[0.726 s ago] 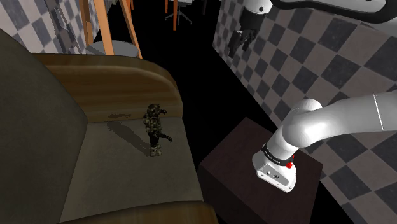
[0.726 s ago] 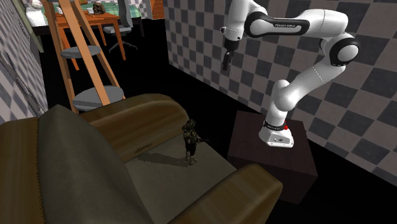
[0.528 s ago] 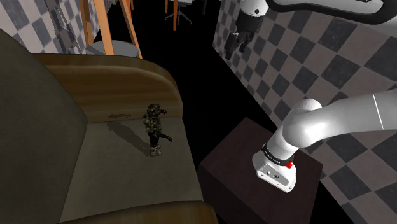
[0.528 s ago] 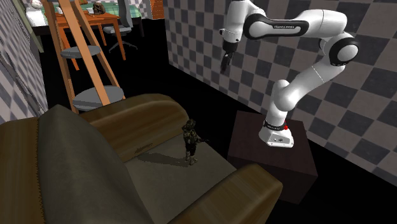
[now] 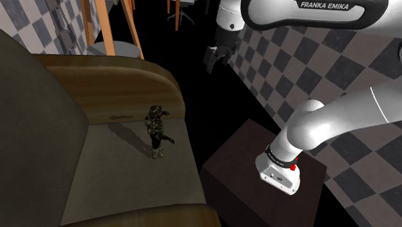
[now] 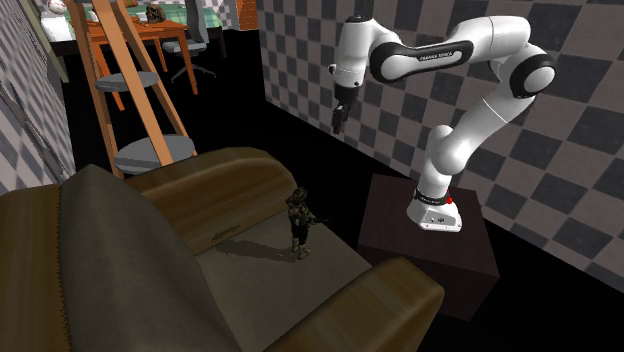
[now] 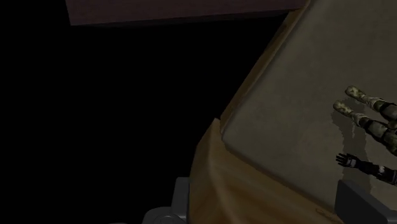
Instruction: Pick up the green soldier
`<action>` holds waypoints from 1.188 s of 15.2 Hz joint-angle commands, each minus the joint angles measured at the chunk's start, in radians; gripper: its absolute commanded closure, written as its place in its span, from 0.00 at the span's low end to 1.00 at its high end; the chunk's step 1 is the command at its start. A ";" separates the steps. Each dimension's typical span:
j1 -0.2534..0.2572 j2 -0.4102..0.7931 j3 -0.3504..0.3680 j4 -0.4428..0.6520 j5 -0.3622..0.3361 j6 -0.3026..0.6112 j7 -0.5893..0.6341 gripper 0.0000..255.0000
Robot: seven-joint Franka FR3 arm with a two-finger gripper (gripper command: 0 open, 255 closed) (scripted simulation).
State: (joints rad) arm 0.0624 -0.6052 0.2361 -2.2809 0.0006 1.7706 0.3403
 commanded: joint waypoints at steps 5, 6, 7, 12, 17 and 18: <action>0.018 0.136 0.118 0.049 0.028 0.077 0.148 0.00; 0.020 0.163 0.137 0.062 0.028 0.090 0.172 0.00; 0.021 0.192 0.156 0.076 0.027 0.103 0.197 0.00; 0.024 0.349 0.249 0.163 -0.005 0.157 0.328 0.00; 0.038 0.534 0.330 0.283 -0.083 0.191 0.474 0.00; 0.044 0.574 0.343 0.311 -0.105 0.195 0.504 0.00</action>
State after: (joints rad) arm 0.1013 -0.0640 0.5664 -1.9905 -0.0878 1.9607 0.8159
